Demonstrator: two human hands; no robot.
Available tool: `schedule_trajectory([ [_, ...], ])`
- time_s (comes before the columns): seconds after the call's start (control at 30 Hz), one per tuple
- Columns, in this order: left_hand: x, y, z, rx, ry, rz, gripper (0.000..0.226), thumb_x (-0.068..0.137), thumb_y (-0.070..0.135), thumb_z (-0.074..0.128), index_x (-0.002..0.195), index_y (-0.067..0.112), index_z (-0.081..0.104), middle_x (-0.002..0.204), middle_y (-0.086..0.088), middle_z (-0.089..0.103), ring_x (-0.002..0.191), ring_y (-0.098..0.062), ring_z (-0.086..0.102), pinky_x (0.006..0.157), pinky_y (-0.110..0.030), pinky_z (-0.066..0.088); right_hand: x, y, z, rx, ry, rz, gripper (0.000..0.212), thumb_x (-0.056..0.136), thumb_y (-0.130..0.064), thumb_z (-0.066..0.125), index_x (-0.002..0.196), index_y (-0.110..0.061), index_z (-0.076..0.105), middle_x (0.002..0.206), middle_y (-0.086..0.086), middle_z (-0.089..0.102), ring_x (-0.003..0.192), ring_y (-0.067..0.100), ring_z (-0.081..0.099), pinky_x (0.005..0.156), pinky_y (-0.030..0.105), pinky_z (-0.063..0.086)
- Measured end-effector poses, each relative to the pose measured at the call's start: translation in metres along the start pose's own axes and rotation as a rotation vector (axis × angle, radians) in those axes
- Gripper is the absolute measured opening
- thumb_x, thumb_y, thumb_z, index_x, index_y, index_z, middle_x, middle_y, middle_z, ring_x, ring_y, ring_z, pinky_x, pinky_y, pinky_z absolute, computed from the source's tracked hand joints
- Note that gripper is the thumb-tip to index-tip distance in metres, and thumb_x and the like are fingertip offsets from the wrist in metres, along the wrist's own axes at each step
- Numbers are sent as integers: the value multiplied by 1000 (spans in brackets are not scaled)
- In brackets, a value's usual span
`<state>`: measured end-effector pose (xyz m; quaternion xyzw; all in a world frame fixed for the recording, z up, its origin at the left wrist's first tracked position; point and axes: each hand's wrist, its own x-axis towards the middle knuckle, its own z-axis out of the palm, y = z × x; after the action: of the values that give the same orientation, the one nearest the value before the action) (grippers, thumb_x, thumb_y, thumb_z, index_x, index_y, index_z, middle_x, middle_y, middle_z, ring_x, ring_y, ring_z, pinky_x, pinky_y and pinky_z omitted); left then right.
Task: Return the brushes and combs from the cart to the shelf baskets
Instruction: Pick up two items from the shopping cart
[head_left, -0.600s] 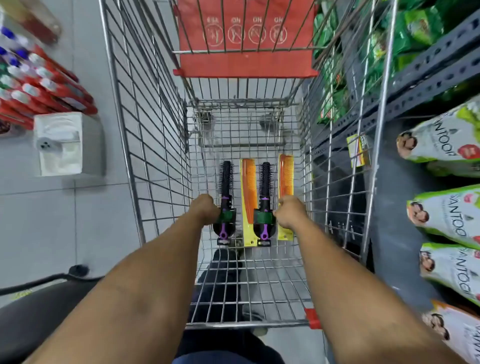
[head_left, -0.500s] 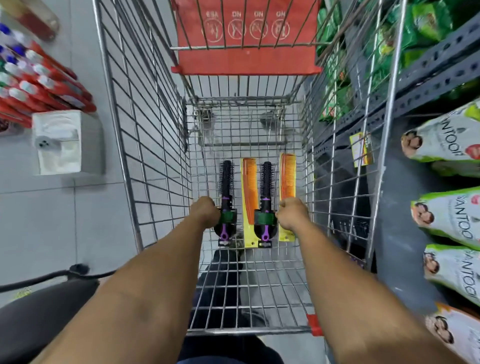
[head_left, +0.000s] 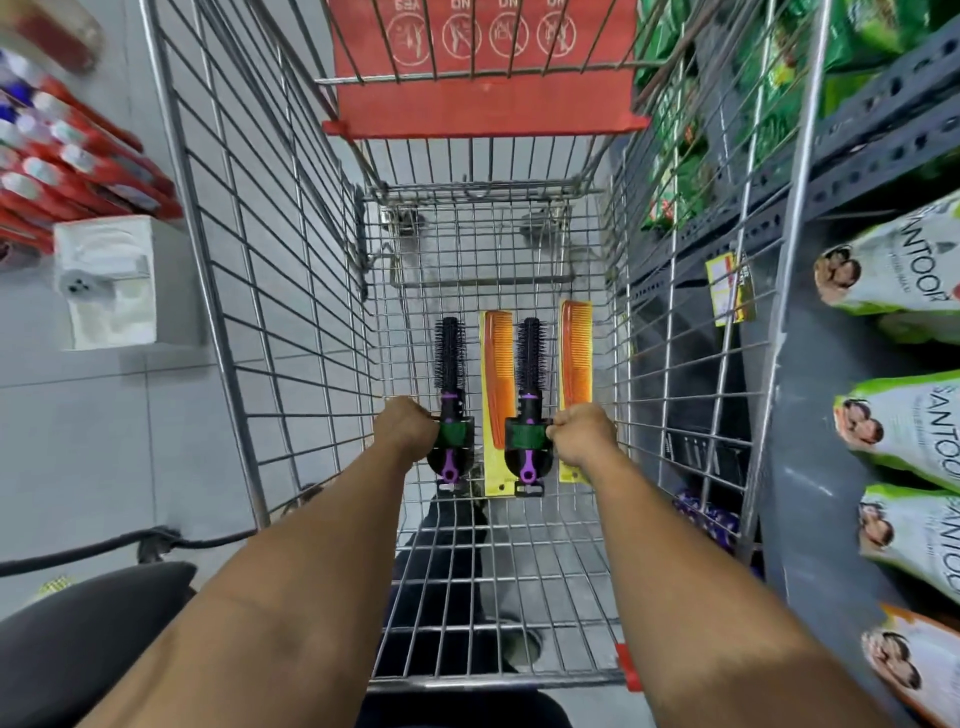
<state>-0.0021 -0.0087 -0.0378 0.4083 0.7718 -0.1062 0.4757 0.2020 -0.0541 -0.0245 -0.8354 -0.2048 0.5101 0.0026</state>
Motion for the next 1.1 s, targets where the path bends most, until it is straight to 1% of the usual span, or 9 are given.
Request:
schedule_trajectory([
  [0.17, 3, -3, 4, -39, 5, -23, 11, 76, 1, 61, 76, -5, 70, 73, -17, 67, 70, -29, 61, 68, -39, 56, 2, 3, -1, 91, -15, 29, 18, 84, 2, 56, 94, -7, 69, 100, 12, 70, 84, 30, 67, 61, 35, 52],
  [0.33, 1, -5, 3, -187, -76, -37, 8, 83, 4, 62, 75, 0, 61, 69, -12, 54, 65, -25, 50, 59, -34, 42, 2, 5, 0, 182, -51, 64, 18, 86, 3, 51, 80, -11, 62, 99, 16, 69, 67, 23, 57, 50, 31, 43],
  [0.43, 2, -7, 2, -284, -126, -38, 10, 85, 2, 60, 76, 2, 58, 74, -14, 51, 66, -24, 47, 57, -34, 41, 2, 6, 1, 197, -52, 62, 18, 87, 3, 50, 84, -10, 61, 101, 17, 68, 66, 23, 57, 48, 30, 43],
  [0.57, 3, -12, 3, -361, -123, -31, 12, 86, 2, 60, 74, 3, 59, 79, -17, 54, 72, -27, 55, 72, -48, 55, 3, 5, 1, 190, -34, 50, 14, 90, -1, 51, 88, -10, 61, 104, 14, 66, 79, 26, 62, 63, 36, 55],
  [0.67, 3, -14, 4, -406, -101, -15, 16, 85, 0, 59, 70, 3, 59, 81, -18, 58, 79, -29, 61, 85, -56, 54, 3, 7, 0, 189, -11, 43, 15, 90, -5, 51, 95, -9, 65, 103, 15, 68, 69, 24, 55, 53, 32, 46],
  [0.73, 1, -13, 2, -418, -88, -11, 14, 85, 0, 60, 71, 2, 61, 83, -19, 62, 84, -32, 65, 85, -55, 56, 1, 9, -2, 200, 6, 32, 16, 90, -7, 52, 98, -9, 66, 103, 17, 69, 71, 25, 57, 57, 33, 50],
  [0.8, -1, -10, -2, -431, -72, 7, 15, 85, 0, 60, 70, 4, 61, 83, -18, 63, 83, -32, 65, 85, -55, 56, -2, 8, -6, 216, 23, 28, 17, 90, -7, 52, 99, -9, 66, 104, 17, 68, 83, 30, 64, 73, 39, 57],
  [1.03, -29, 22, -33, -506, -39, 148, 24, 88, 1, 59, 65, 7, 56, 76, -15, 59, 69, -25, 59, 74, -45, 56, -30, -12, -28, 252, 71, -61, 18, 89, -7, 51, 93, -11, 68, 102, 8, 69, 92, 26, 64, 81, 31, 51],
  [1.1, -45, 38, -47, -551, -32, 195, 23, 89, 1, 58, 66, 7, 56, 77, -14, 58, 72, -24, 58, 78, -44, 56, -45, -21, -38, 277, 87, -125, 19, 90, -8, 51, 89, -13, 70, 98, 1, 66, 92, 25, 61, 81, 28, 47],
])
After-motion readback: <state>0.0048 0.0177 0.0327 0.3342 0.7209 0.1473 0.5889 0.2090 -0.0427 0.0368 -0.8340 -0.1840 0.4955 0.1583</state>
